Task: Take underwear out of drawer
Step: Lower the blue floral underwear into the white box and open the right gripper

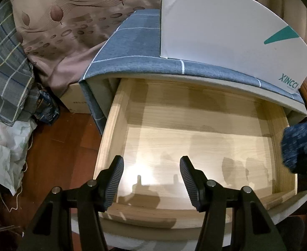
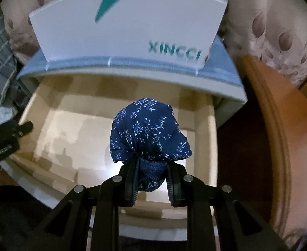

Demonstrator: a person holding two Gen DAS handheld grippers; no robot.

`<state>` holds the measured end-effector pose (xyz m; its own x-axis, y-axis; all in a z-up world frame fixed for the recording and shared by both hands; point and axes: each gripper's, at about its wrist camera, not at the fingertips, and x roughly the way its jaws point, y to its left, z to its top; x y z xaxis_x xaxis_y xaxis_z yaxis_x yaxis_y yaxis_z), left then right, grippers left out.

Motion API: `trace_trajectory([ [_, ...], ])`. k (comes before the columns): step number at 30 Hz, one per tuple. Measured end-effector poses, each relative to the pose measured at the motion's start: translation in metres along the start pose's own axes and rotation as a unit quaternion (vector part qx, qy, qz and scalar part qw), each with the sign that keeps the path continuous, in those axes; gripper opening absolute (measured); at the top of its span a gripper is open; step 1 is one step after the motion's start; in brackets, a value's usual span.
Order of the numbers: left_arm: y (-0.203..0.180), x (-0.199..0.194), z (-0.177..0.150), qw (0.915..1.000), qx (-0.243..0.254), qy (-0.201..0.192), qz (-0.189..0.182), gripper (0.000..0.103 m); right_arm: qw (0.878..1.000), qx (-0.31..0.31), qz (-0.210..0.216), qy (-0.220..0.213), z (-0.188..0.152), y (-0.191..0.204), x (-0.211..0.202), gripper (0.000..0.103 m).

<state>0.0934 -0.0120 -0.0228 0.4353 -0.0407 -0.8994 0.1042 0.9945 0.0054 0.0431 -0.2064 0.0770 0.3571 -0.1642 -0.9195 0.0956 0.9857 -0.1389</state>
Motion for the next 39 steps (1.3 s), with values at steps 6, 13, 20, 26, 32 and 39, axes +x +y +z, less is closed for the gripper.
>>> trace_trajectory([
  [6, 0.0, -0.002, -0.002, 1.0, 0.0, -0.003, 0.004, 0.057, 0.999, 0.015, 0.011, -0.044, 0.005, 0.008, -0.044, 0.02],
  [13, 0.001, -0.004, -0.002, 1.0, 0.0, -0.004, 0.005, 0.057, 0.995, 0.024, 0.016, -0.095, 0.054, 0.004, -0.081, 0.02],
  [20, 0.003, -0.005, -0.001, 0.9999, -0.002, -0.008, 0.009, 0.057, 0.99, 0.036, 0.025, -0.136, 0.114, -0.016, -0.096, 0.02],
  [26, 0.004, -0.006, -0.001, 0.9999, -0.007, -0.011, 0.011, 0.057, 0.988, 0.033, 0.016, -0.15, 0.173, -0.018, -0.082, 0.02],
  [32, 0.005, -0.007, 0.0, 0.9998, -0.01, -0.013, 0.012, 0.057, 0.99, 0.038, 0.012, -0.133, 0.215, -0.008, -0.054, 0.02],
  [39, 0.005, -0.006, 0.0, 0.9997, -0.012, -0.016, 0.013, 0.057, 0.996, 0.032, -0.002, -0.083, 0.243, 0.005, -0.003, 0.02],
])
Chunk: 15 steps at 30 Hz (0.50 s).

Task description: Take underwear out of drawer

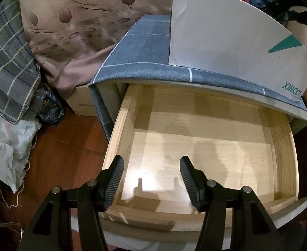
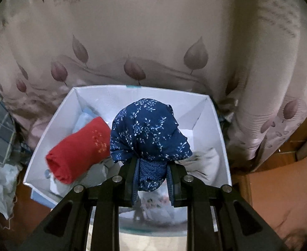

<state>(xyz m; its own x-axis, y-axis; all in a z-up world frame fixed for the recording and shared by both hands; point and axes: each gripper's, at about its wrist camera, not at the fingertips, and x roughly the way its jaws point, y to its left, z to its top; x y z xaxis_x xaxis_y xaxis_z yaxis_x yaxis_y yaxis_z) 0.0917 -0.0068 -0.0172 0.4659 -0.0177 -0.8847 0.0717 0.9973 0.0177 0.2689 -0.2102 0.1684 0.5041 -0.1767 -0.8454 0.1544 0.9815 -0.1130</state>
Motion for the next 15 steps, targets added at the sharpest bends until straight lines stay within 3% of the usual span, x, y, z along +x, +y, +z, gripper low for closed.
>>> trace_trajectory([
  [8, -0.001, 0.0, 0.0, 1.0, -0.002, -0.001, -0.002, 0.057, 0.999, 0.003, 0.005, 0.049, -0.01, 0.006, 0.043, 0.024],
  [11, 0.0, 0.0, 0.0, 1.0, -0.002, -0.001, -0.002, 0.057, 0.999, -0.003, 0.004, 0.049, -0.016, 0.008, 0.046, 0.027],
  [14, 0.0, 0.0, 0.0, 1.0, -0.001, -0.002, -0.001, 0.057, 0.999, -0.006, 0.01, 0.039, -0.02, 0.007, 0.037, 0.044],
  [15, 0.0, 0.0, 0.001, 1.0, -0.001, -0.002, -0.001, 0.057, 0.999, -0.007, 0.012, 0.032, -0.021, 0.007, 0.032, 0.055],
])
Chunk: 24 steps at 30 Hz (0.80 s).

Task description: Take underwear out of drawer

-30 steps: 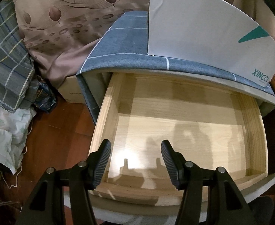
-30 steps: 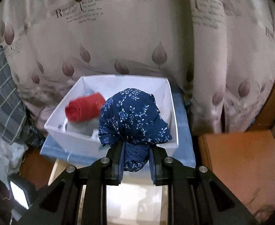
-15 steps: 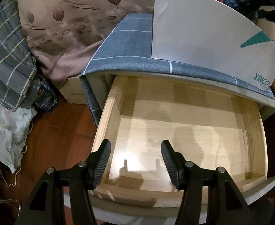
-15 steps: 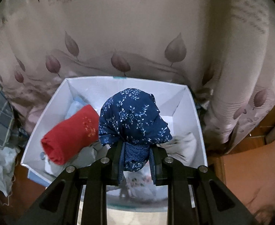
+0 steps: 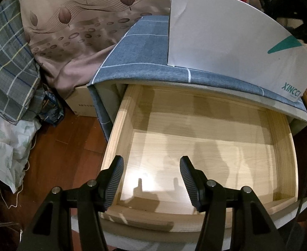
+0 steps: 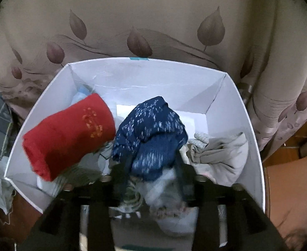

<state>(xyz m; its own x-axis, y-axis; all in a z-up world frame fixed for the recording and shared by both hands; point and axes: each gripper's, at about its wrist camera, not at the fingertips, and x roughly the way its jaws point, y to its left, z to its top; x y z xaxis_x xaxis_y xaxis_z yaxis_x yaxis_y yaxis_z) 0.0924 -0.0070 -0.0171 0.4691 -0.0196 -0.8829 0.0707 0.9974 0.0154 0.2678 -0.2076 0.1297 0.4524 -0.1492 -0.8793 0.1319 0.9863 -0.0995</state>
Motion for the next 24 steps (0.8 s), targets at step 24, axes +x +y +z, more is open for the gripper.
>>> trace_trajectory([
  [24, -0.009, -0.018, -0.014, 0.9997, 0.012, -0.02, -0.011, 0.057, 0.999, 0.047, 0.015, -0.011, -0.233, -0.026, -0.076, 0.093],
])
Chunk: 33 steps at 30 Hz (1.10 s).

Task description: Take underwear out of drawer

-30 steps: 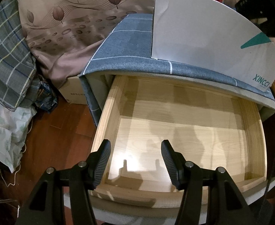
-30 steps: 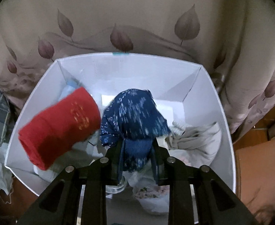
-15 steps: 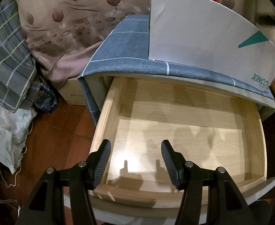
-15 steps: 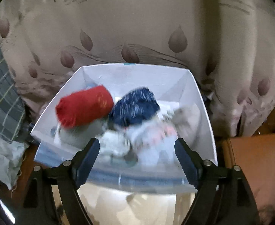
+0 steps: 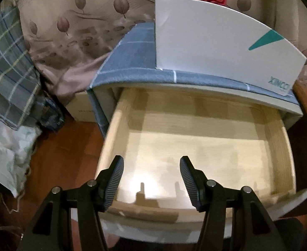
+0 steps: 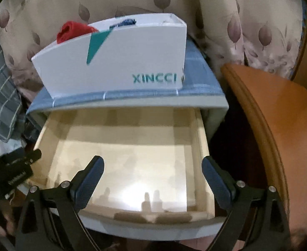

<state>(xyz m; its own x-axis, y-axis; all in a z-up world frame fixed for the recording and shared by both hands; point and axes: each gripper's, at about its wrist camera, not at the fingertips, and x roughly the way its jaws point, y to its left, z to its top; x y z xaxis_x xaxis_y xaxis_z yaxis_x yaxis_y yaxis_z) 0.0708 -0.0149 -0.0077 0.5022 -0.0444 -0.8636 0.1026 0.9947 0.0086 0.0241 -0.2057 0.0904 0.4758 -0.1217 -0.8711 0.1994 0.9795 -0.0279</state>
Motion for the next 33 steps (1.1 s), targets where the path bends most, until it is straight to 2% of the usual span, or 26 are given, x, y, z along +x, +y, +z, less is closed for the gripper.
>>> trace_trajectory([
  [9, -0.007, -0.006, -0.008, 1.0, 0.008, -0.003, 0.004, 0.057, 0.999, -0.036, 0.012, 0.006, -0.03, 0.012, 0.013, 0.093],
  [18, -0.011, -0.005, -0.009, 0.9998, 0.017, -0.004, 0.013, 0.057, 0.999, -0.03, 0.029, 0.018, -0.034, 0.009, 0.019, 0.093],
  [33, -0.014, -0.006, -0.01, 0.9996, 0.024, -0.005, 0.016, 0.057, 0.999, -0.012, 0.025, 0.032, -0.035, 0.006, 0.025, 0.093],
])
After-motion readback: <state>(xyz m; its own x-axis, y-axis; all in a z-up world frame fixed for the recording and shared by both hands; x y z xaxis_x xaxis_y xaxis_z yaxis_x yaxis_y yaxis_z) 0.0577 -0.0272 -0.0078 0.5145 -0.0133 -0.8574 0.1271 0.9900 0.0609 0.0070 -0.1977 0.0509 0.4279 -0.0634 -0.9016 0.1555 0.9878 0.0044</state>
